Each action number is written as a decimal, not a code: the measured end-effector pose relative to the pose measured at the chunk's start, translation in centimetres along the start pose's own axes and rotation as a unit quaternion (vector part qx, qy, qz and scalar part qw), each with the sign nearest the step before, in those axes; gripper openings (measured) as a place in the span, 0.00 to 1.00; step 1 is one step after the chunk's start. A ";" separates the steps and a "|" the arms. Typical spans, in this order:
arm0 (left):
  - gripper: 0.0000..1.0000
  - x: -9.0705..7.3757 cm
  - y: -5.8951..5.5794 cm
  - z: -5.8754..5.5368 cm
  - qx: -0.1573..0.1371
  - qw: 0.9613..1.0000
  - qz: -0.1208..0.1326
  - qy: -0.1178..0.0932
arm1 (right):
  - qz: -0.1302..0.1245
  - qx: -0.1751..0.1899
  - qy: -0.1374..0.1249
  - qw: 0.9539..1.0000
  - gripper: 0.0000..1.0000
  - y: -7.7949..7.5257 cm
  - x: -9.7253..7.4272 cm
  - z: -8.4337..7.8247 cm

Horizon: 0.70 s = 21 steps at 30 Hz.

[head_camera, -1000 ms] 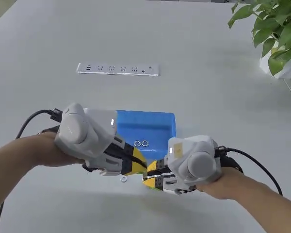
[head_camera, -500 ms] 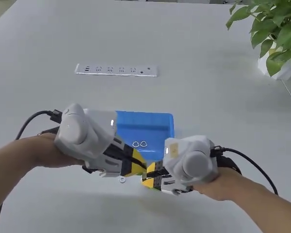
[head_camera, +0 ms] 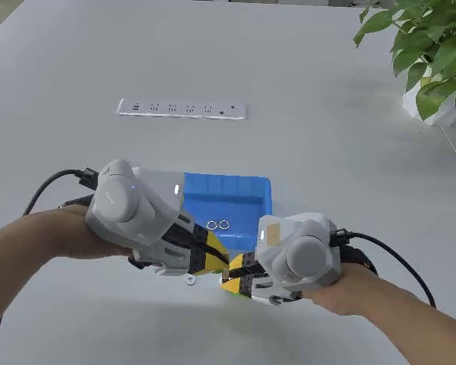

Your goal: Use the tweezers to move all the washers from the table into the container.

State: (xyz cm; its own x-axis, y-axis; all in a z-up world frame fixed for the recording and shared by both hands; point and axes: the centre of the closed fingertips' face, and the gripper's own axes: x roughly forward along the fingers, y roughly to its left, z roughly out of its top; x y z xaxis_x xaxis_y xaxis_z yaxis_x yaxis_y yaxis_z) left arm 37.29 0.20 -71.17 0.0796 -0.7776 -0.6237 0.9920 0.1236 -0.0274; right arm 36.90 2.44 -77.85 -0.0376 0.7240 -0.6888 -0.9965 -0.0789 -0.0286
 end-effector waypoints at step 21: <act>0.43 -2.6 -0.6 0.9 -0.061 0.997 0.030 -0.019 | -0.015 -0.004 -0.009 1.000 0.07 -0.3 -1.8 1.3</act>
State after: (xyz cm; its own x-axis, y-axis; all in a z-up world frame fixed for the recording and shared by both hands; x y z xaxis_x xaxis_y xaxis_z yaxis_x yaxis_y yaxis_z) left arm 36.57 1.63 -68.86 0.1446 -0.7890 -0.5972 0.9659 0.2435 -0.0878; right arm 37.19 2.08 -75.65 -0.0098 0.7385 -0.6742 -0.9966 -0.0625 -0.0539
